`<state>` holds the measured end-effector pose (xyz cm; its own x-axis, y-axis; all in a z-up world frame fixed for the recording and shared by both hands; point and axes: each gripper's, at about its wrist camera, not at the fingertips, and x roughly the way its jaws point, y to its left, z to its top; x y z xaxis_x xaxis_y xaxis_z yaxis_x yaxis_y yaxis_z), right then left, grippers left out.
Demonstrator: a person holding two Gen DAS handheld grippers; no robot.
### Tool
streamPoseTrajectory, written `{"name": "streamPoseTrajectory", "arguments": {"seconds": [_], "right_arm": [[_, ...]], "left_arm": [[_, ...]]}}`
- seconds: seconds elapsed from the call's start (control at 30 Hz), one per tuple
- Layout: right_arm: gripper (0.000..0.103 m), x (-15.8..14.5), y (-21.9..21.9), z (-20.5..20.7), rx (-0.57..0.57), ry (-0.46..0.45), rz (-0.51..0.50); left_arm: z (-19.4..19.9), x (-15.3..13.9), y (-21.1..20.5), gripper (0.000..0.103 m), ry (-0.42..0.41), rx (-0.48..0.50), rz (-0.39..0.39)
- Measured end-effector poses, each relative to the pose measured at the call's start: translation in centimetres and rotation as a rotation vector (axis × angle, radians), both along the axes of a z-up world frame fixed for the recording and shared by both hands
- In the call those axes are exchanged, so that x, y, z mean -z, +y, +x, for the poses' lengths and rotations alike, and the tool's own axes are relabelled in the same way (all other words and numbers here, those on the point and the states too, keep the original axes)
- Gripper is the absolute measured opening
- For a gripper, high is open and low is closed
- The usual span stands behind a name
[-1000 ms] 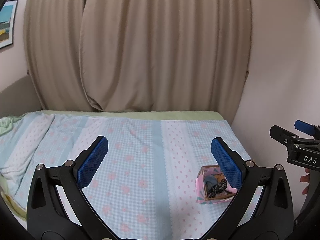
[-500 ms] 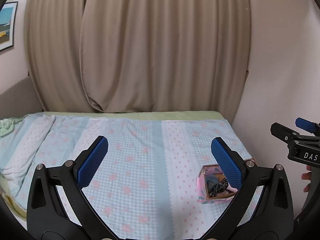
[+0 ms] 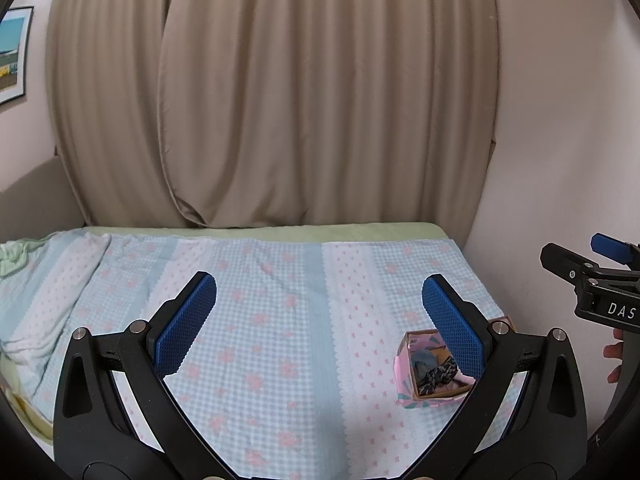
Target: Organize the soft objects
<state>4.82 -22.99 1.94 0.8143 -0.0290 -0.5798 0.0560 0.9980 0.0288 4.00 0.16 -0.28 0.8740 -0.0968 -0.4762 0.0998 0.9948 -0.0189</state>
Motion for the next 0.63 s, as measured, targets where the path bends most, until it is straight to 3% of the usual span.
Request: {"name": "streamPoseTrajectory", "arguments": {"seconds": [0.2, 0.43, 0.63], "right_arm": [[0.103, -0.1, -0.1, 0.1, 0.003, -0.003, -0.002], [0.103, -0.2, 0.0, 0.9, 0.009, -0.002, -0.002], [0.103, 0.5, 0.2, 1.9, 0.018, 0.023, -0.003]], "left_arm": [[-0.2, -0.5, 0.3, 0.103, -0.036, -0.006, -0.008], [-0.6, -1.2, 0.1, 0.103, -0.13, -0.044, 0.052], [0.1, -0.4, 0.0, 0.103, -0.128, -0.047, 0.077]]}}
